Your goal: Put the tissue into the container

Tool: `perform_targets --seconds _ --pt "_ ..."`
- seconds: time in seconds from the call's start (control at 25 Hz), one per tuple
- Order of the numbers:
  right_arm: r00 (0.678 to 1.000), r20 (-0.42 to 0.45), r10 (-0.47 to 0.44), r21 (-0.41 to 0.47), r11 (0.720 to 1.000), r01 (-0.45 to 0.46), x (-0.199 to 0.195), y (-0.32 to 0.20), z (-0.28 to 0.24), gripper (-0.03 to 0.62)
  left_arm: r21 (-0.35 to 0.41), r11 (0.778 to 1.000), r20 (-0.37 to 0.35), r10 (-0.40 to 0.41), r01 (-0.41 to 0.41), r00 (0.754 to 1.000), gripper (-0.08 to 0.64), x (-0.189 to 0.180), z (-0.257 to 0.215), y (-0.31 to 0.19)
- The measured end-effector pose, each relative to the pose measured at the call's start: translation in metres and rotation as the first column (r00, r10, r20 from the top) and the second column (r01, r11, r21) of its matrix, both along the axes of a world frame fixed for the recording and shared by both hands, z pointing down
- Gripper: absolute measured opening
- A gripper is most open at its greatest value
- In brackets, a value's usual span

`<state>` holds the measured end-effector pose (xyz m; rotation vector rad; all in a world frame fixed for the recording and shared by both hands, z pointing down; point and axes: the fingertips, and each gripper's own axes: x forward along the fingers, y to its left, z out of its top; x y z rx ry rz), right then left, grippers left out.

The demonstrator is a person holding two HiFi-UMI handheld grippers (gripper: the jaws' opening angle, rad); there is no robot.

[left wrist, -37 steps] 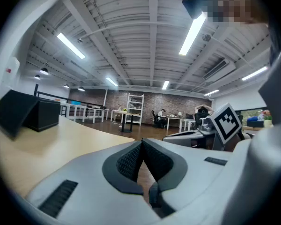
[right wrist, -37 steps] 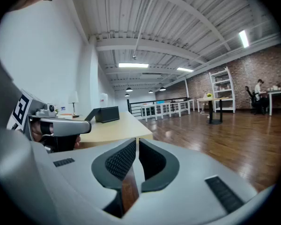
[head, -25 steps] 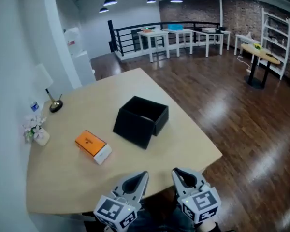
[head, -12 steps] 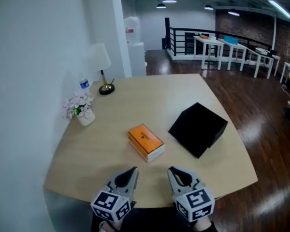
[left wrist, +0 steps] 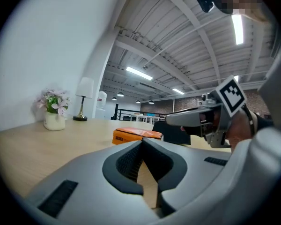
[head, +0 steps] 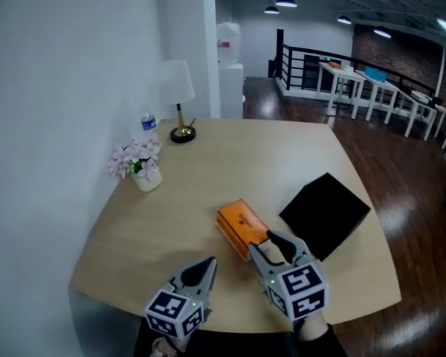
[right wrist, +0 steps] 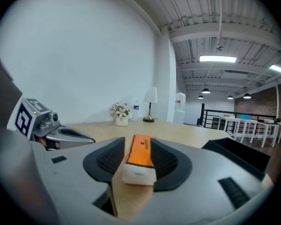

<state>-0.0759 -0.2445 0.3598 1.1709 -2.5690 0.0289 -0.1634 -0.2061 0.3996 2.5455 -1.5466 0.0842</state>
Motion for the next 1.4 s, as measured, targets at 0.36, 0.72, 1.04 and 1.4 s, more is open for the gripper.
perform_targets --seconds 0.36,0.72,1.04,1.4 --pt "0.973 -0.209 -0.096 -0.264 0.964 0.039 -0.04 -0.072 0.041 0.508 -0.03 1.0 -0.011 -0.009 0.008 1.0 0.0 -0.009 0.011 -0.007" --pt "0.968 -0.244 -0.052 -0.384 0.922 -0.047 -0.046 -0.09 0.073 0.508 -0.029 0.998 0.026 -0.049 0.049 0.998 0.0 -0.015 0.005 -0.031" --pt "0.975 -0.217 -0.051 -0.393 0.919 -0.039 -0.048 -0.089 0.094 0.489 -0.043 0.998 0.018 -0.039 0.04 0.999 0.0 -0.012 0.012 -0.028" --pt "0.983 -0.181 -0.035 -0.33 0.943 -0.027 -0.044 -0.083 0.084 0.427 -0.04 0.999 0.014 -0.037 0.037 0.999 0.0 -0.008 0.008 -0.022"
